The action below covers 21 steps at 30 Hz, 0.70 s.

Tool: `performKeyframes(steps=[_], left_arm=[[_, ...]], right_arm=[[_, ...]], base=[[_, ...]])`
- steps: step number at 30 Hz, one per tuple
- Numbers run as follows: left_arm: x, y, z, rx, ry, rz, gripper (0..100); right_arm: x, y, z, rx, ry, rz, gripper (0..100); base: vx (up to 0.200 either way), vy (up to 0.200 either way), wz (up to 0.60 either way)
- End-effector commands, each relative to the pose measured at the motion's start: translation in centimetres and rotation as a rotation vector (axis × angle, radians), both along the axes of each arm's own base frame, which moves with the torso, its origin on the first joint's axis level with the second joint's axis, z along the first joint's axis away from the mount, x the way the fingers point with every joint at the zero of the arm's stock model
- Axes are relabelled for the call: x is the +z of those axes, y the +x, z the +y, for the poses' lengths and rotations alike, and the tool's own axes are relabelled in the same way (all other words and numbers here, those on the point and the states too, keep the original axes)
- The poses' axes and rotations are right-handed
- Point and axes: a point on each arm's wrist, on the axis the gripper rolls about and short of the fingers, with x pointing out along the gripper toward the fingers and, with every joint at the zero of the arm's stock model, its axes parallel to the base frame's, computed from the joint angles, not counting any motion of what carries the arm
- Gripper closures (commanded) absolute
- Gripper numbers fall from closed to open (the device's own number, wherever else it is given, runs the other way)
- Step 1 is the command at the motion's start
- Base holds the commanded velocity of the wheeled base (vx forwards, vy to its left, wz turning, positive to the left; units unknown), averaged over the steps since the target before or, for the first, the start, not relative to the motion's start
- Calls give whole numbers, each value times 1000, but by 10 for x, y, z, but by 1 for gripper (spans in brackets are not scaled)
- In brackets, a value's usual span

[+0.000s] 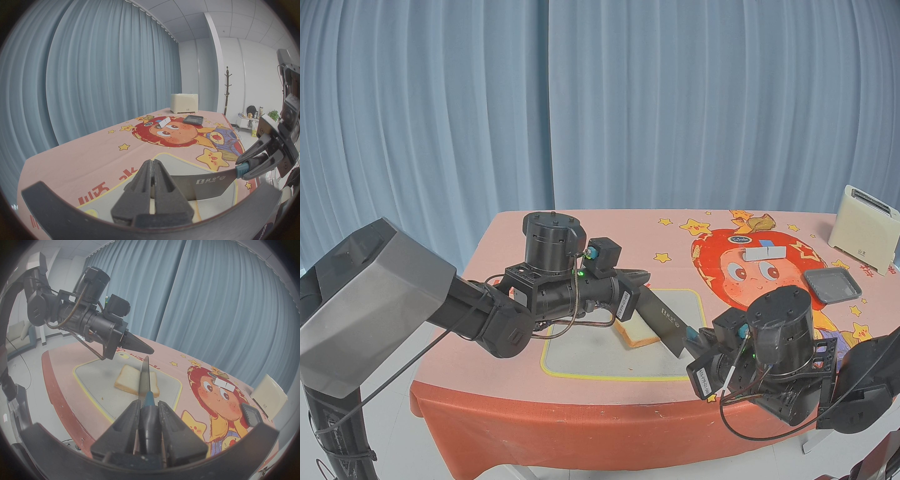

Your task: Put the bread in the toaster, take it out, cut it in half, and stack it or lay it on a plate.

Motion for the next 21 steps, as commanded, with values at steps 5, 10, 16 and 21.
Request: performKeyframes(steps=[5, 10, 16, 21], left_arm=[[-14, 3, -4, -4, 19, 27, 100], [-26, 4, -4, -1, 36, 51, 100], [-28, 2, -3, -1, 42, 60, 100], [-30, 1, -2, -4, 44, 64, 100]], right_arm=[[0, 0, 0, 0, -2, 1, 100], [5, 2, 3, 1, 23, -18, 100], [6, 2, 3, 1, 26, -21, 100], [8, 4, 4, 0, 42, -34, 100]], base=[[0, 0, 0], [0, 0, 0], [0, 0, 0], [0, 0, 0]])
